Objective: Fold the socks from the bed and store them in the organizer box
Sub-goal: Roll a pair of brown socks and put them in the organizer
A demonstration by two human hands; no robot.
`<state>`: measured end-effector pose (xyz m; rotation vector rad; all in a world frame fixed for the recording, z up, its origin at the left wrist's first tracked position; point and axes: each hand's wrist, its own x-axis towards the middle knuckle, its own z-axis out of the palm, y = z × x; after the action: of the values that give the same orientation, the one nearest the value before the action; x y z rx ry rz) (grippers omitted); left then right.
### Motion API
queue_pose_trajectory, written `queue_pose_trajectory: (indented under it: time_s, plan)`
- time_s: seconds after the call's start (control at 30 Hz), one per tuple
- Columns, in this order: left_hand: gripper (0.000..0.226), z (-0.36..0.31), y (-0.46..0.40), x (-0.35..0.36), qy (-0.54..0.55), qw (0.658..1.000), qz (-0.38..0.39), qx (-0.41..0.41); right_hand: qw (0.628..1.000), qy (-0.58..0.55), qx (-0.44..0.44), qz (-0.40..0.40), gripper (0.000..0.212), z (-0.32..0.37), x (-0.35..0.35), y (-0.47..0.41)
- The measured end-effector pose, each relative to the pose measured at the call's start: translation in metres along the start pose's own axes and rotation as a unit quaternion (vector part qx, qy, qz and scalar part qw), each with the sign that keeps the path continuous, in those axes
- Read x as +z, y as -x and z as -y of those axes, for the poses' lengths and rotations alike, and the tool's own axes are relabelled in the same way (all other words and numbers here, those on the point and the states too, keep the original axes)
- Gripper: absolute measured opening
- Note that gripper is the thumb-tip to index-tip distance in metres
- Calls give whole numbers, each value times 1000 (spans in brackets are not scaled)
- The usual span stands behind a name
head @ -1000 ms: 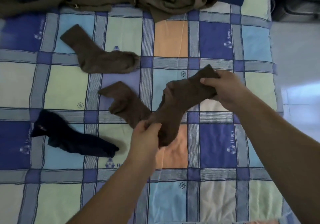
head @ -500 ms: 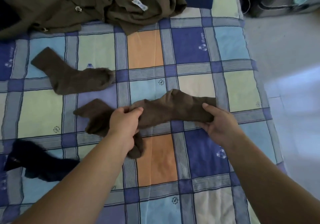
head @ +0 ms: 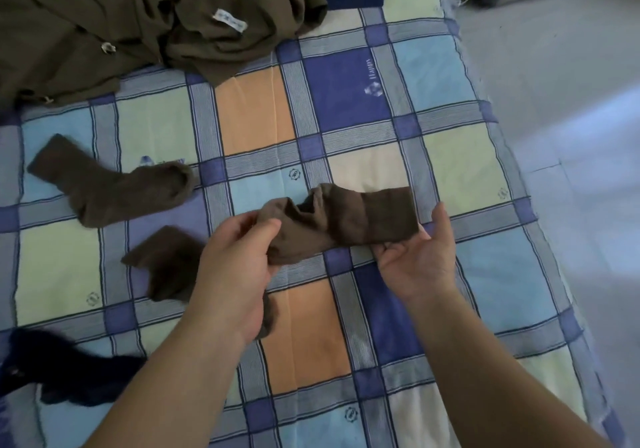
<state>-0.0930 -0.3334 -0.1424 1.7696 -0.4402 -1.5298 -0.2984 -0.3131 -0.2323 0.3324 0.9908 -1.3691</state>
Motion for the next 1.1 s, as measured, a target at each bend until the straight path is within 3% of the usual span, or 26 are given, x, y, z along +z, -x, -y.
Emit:
queue_pose_trajectory:
  time_s: [0.2, 0.3, 0.37, 0.5, 0.57, 0.63, 0.7, 0.8, 0.83, 0.9, 0.97, 1.03, 1.1]
  plan:
    - [55, -2, 22, 82, -214, 967, 83, 110, 1000, 5, 15, -4, 75, 3, 2, 2]
    - [65, 16, 22, 113, -276, 935, 203, 89, 999, 6, 30, -12, 71, 6, -2, 4]
    - [60, 28, 19, 119, -413, 867, 235, 150, 999, 12, 37, -13, 69, 8, -3, 5]
    - [62, 43, 14, 112, -614, 682, 232, 324, 998, 48, 28, -21, 69, 10, -3, 5]
    - [67, 50, 11, 107, -649, 638, 244, 334, 998, 58, 33, -20, 71, 7, -3, 4]
    - [67, 54, 7, 102, -650, 625, 254, 349, 998, 56, 40, -1, 67, 5, -3, 3]
    - [60, 54, 3, 93, -602, 656, 251, 380, 998, 51, 39, 18, 63, 3, -2, 4]
    - [38, 54, -3, 68, -499, 760, 142, 392, 997, 71, -2, 16, 59, -3, 2, 1]
    - [31, 54, -7, 58, -471, 803, 83, 356, 995, 94, -21, 11, 53, -5, 4, -1]
    - [27, 55, -21, 43, -391, 899, -5, 197, 990, 129, -53, -11, 42, -11, 8, -4]
    - [31, 54, -35, 38, -254, 966, -3, 36, 990, 122, -62, -35, 35, -12, 10, -6]
    - [14, 50, -42, 43, -127, 989, 52, -47, 994, 88, -49, -41, 32, -11, 8, -8]
    - [8, 47, -43, 54, -65, 989, 93, -89, 997, 65, -30, -36, 30, -8, 6, -10]
